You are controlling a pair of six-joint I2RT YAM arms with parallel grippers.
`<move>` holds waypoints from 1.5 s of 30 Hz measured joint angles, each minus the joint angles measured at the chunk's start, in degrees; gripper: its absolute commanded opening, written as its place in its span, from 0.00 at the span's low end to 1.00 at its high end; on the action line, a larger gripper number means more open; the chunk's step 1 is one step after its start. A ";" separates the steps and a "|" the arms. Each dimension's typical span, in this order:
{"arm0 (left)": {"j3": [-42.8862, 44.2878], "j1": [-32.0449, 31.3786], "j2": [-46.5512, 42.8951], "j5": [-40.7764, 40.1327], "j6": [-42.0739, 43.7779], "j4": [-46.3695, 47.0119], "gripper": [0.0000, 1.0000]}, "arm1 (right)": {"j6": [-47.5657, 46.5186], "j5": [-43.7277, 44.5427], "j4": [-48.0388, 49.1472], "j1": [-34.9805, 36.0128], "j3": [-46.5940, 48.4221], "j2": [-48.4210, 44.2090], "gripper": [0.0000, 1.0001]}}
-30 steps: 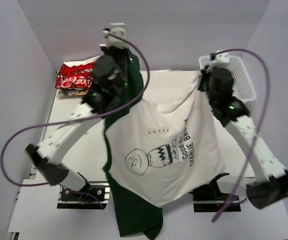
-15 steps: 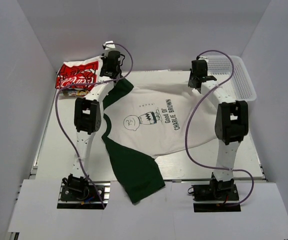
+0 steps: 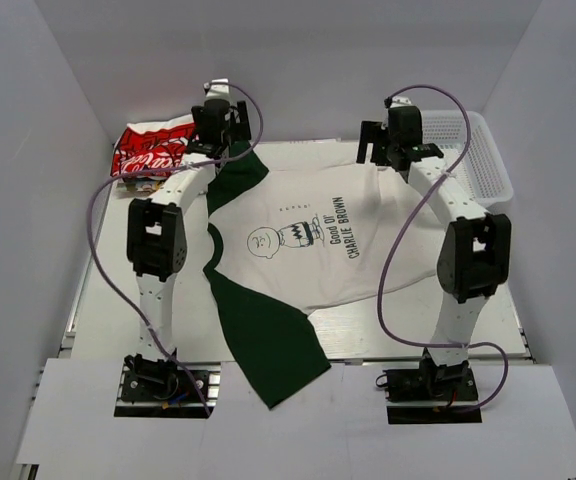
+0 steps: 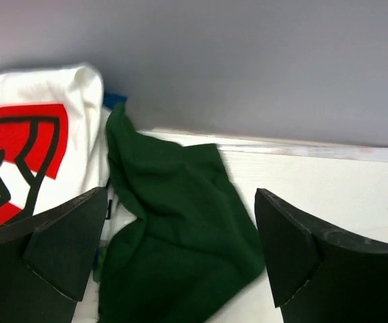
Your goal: Fold and stack the t-shirts
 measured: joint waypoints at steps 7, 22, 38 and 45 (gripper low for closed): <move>-24.30 -1.29 -25.53 11.91 -5.31 2.05 1.00 | 1.64 -6.99 6.64 1.55 -22.43 -18.43 0.90; -59.12 -4.07 -38.64 28.13 -16.41 2.78 1.00 | 12.79 -4.90 14.93 0.94 -58.18 -26.67 0.90; -64.06 -7.43 -52.35 26.80 -20.28 -3.19 1.00 | 28.41 0.87 5.66 -6.14 -79.76 -59.45 0.90; -66.45 -7.39 -57.70 17.33 -26.93 -12.81 1.00 | 22.43 -1.03 -7.82 -5.57 -73.26 -65.16 0.90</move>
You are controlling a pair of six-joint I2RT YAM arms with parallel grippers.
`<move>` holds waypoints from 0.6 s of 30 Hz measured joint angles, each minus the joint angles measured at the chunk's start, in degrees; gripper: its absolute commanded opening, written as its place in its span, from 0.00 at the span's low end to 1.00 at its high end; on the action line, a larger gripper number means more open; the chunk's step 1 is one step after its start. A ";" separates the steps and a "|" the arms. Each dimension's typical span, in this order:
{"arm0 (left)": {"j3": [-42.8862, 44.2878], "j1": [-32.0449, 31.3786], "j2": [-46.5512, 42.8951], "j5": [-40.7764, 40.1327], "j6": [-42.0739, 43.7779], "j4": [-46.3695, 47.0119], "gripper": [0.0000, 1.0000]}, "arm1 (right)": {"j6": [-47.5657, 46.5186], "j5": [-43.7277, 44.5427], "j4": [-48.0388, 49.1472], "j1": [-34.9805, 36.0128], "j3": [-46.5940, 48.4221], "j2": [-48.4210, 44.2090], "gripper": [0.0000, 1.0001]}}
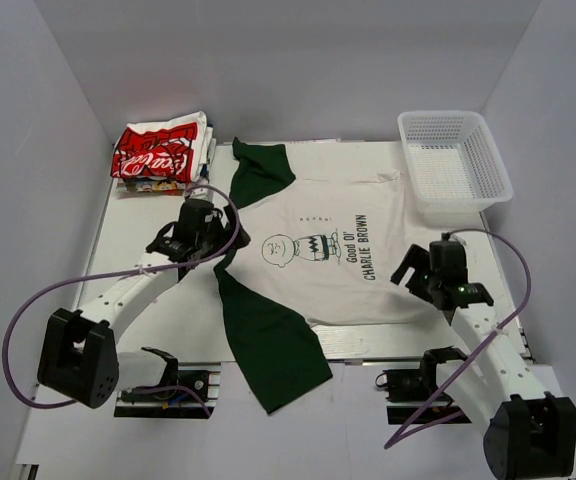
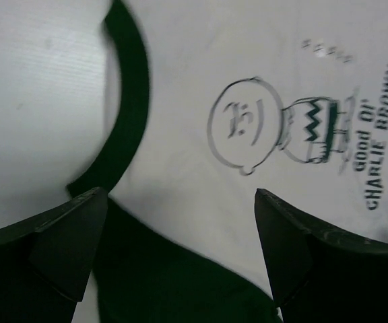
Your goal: Fold and stack the t-shirts
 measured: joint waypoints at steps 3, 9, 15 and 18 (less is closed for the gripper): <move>-4.98 0.66 -3.72 -3.78 -3.06 -3.65 1.00 | -3.87 -2.58 0.20 2.23 7.48 1.97 0.90; -11.63 1.16 -2.84 -7.17 -6.51 -4.76 0.83 | -8.15 -7.23 3.80 8.83 12.92 6.47 0.90; -10.88 1.16 6.69 -7.10 -6.54 -1.68 0.08 | -8.87 -8.24 3.74 13.16 12.92 9.29 0.90; -9.49 1.05 6.84 -6.88 -6.05 -1.07 0.00 | -8.92 -7.32 3.78 13.90 12.92 9.20 0.90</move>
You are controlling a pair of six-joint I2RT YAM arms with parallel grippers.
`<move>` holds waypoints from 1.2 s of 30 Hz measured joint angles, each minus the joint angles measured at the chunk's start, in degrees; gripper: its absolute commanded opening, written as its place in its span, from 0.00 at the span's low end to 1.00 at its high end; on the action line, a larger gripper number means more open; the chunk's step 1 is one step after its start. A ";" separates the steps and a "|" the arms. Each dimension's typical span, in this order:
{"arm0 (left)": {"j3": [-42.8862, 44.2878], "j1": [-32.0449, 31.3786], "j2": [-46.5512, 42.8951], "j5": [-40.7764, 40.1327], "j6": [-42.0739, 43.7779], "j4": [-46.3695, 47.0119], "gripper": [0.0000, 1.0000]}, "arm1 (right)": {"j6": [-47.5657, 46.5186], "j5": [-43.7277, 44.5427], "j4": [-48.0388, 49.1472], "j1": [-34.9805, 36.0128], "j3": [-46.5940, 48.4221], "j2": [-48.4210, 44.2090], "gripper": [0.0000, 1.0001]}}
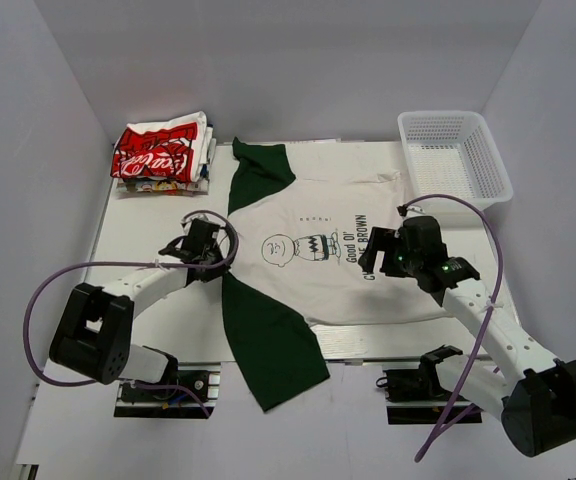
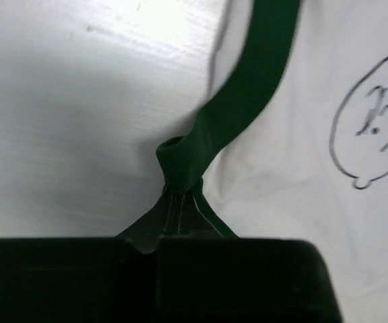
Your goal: Fold and stack the t-shirts
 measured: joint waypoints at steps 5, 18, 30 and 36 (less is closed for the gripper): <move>5.55 -1.29 0.15 0.94 2.36 0.02 0.00 | -0.02 1.64 0.04 0.68 0.00 0.11 0.90; 34.77 -18.27 26.51 1.20 6.49 -7.19 0.00 | 0.39 4.70 1.70 0.70 -1.66 1.18 0.90; 49.55 -27.61 38.86 -6.27 9.79 -16.00 0.79 | 0.20 4.42 3.32 0.70 -3.58 2.58 0.90; 39.71 -25.77 26.60 -11.06 8.02 -15.54 0.89 | 0.04 2.95 4.44 0.70 -3.58 3.52 0.90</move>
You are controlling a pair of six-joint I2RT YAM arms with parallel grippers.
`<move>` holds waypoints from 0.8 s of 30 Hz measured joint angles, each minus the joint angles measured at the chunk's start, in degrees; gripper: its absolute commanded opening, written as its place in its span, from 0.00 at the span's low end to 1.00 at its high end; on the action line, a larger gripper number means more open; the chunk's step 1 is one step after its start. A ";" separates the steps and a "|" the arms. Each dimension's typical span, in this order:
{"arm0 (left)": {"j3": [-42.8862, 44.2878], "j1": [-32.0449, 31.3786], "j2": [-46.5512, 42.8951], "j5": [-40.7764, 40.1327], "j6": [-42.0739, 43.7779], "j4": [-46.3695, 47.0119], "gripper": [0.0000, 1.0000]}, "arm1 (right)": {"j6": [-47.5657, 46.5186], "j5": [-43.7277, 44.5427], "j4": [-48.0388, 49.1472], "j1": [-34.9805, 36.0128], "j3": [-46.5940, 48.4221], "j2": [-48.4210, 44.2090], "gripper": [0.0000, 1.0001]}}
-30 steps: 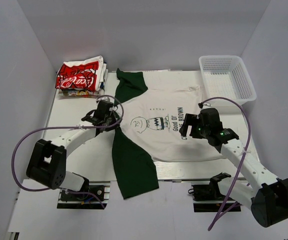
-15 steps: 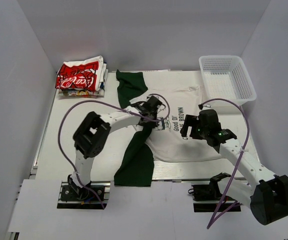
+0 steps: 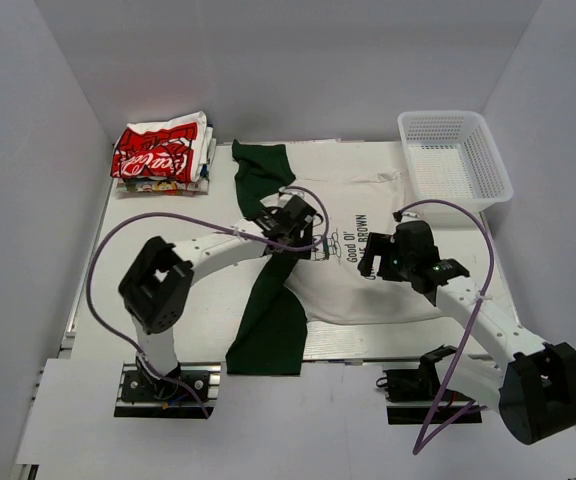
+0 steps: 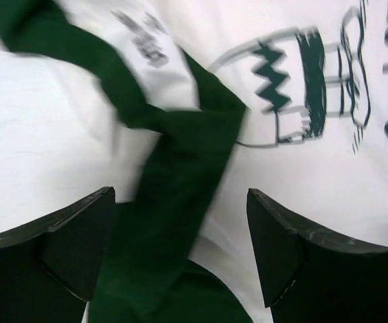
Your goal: Fold and stack the t-shirts
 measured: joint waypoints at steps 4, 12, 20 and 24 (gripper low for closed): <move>-2.05 3.37 -4.81 -1.90 -1.62 1.18 0.91 | -0.09 -0.44 0.59 0.00 0.00 1.68 0.90; -5.40 13.73 -4.46 1.16 -4.70 5.57 0.83 | -0.68 -0.79 0.37 0.00 1.49 7.93 0.90; -5.20 21.40 2.54 6.62 -6.05 11.76 0.72 | -1.55 -1.11 0.07 0.00 5.70 12.81 0.90; -4.79 22.80 5.27 10.23 -6.21 15.08 0.58 | -1.57 -1.11 -0.04 0.00 6.36 13.81 0.90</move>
